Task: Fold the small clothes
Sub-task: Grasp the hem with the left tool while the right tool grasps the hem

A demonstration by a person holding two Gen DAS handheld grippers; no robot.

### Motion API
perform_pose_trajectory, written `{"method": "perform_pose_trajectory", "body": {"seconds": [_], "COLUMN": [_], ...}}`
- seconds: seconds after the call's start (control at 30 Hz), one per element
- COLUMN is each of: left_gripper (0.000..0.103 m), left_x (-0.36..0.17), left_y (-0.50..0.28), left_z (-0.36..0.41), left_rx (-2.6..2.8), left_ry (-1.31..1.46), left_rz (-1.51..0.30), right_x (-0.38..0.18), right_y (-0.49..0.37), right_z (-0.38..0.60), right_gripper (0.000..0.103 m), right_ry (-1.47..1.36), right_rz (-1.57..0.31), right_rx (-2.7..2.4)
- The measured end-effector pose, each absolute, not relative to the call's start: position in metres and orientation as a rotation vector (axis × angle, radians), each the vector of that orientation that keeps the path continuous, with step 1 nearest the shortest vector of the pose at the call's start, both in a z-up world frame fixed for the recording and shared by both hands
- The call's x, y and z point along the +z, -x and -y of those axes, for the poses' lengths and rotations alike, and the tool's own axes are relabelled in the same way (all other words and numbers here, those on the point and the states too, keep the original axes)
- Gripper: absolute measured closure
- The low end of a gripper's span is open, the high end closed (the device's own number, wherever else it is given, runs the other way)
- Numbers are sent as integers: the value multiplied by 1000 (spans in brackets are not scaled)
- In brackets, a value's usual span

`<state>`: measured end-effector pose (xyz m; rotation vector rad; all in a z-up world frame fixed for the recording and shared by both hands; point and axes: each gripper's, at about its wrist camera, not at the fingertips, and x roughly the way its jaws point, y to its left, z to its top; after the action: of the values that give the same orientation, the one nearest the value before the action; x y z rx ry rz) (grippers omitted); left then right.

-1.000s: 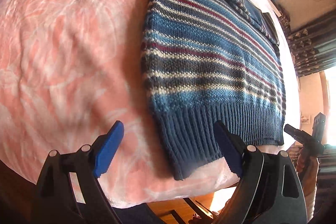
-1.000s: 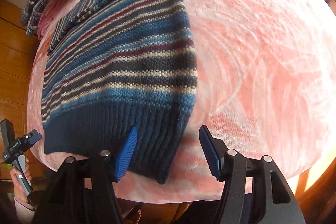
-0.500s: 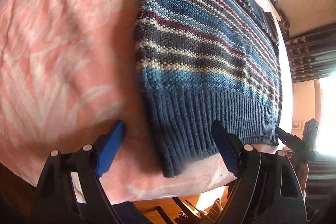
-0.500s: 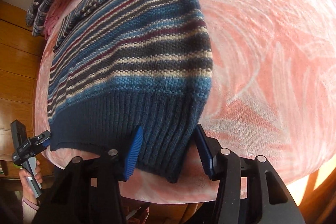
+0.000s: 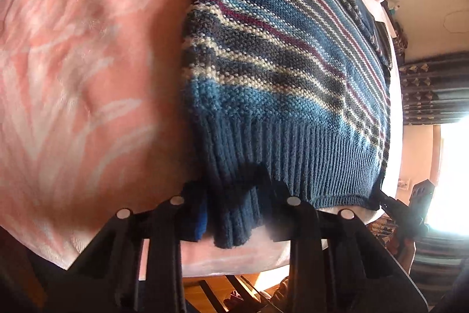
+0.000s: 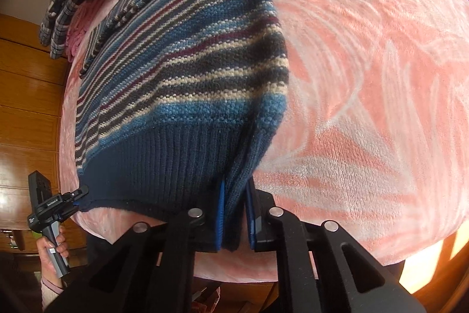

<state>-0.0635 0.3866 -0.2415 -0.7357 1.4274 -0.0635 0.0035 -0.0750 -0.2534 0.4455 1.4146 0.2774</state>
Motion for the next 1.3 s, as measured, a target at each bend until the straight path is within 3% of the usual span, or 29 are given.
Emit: {"method": "perform_pose_trajectory", "body": {"seconds": [0.07,0.37,0.53,0.8,0.93,1.0,1.03,1.1,1.13,1.17,1.23,1.3], "left_gripper": [93,94,94,93,88,84,77,54,31,21,21,21], "left_x": [-240,-196,-179,-210,-232,-238,-240,-238,-234,-229,-221,-215], "left_y": [66,54,16,-54,-76,-82,-83,-80,-75,-69,-57,-48], "left_z": [-391,-403,-412,-419,-425,-428,-431,-439,-445,-452,-465,-472], "left_rx": [-76,-129,-132,-105,-94,-111,-127,-174,-192,-192,-199,-178], "left_ry": [769,843,826,799,833,863,892,974,1021,1050,1092,1087], "left_rz": [-1420,-1277,-1215,-1254,-1290,-1307,-1309,-1287,-1262,-1235,-1193,-1187], "right_x": [-250,-211,-195,-228,-246,-253,-255,-256,-255,-253,-246,-240], "right_y": [-3,-25,-74,-155,-176,-182,-182,-181,-179,-177,-171,-164], "right_z": [76,104,110,95,89,89,90,95,98,102,111,118], "right_gripper": [93,94,94,94,94,90,89,83,81,74,58,58], "right_ry": [-464,-769,-804,-825,-827,-825,-830,-850,-865,-867,-820,-806], "right_rz": [-1403,-1274,-1232,-1317,-1364,-1387,-1393,-1392,-1385,-1374,-1344,-1318], "right_rx": [290,448,438,365,334,327,328,337,341,333,278,272]}}
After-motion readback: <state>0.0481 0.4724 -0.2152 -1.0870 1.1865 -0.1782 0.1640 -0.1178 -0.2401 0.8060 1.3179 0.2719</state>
